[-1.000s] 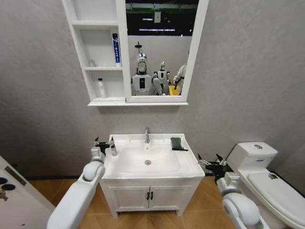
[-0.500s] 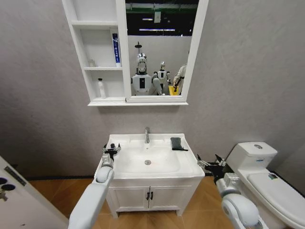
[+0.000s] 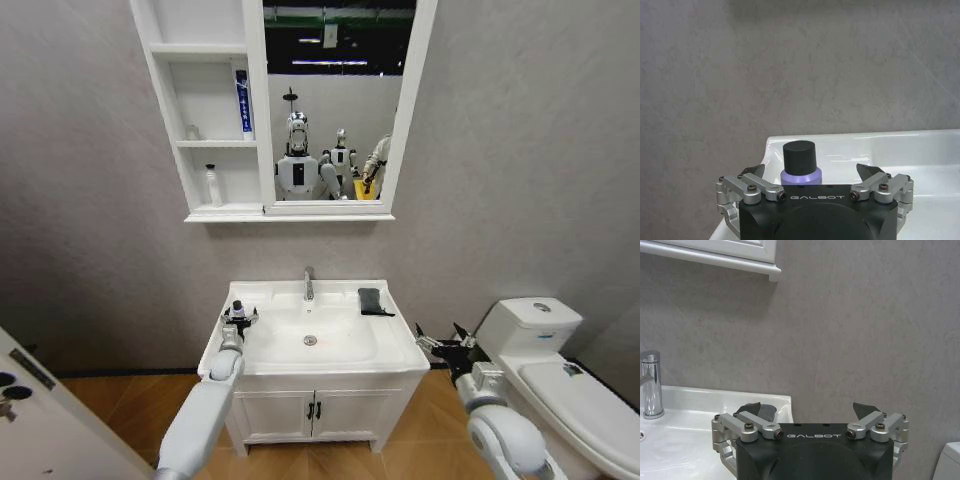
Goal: Move facial cleanser and shampoo from washbasin to cabinet, then wipe washbasin with towel.
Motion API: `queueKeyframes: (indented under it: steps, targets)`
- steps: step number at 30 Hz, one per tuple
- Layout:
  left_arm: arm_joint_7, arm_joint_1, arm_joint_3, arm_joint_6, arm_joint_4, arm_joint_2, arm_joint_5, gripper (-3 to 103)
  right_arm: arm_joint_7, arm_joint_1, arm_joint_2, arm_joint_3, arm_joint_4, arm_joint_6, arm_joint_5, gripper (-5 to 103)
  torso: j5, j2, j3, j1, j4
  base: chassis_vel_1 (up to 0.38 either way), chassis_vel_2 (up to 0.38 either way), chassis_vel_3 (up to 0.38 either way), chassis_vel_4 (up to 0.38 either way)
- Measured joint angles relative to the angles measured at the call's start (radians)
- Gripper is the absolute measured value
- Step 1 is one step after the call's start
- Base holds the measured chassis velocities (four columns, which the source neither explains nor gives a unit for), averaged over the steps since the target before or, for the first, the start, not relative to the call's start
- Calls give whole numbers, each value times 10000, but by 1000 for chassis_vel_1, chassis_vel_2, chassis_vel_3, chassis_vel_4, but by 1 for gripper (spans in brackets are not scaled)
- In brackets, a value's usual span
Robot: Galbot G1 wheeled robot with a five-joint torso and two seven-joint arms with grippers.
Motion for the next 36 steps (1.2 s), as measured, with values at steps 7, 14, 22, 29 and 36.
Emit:
queueKeyframes:
  steps: [7,14,22,29,36]
  targets:
    - [6,119,-41,-187,252,78,-19,100,-3,92,7,-88,-38,-7,-37,100,-1,0,0,-1,2,0,0,0,0]
    - [114,108,-28,-165,139,198,-75,94,31,-1,30,-65,85,-43,-57,100,-1,0,0,0,0,0,0,0,0]
    - [225,116,6,-113,142,254,-76,68,42,-50,23,-49,286,-90,-37,100,-2,0,0,-1,0,0,0,0,0]
    - [329,170,34,49,-37,369,-146,43,93,21,-157,-34,467,-176,93,100,-1,1,0,-1,0,0,0,0,0]
    - [384,343,46,313,-615,569,-365,43,137,9,-203,-7,502,-201,112,100,-2,0,0,0,-1,0,0,0,0]
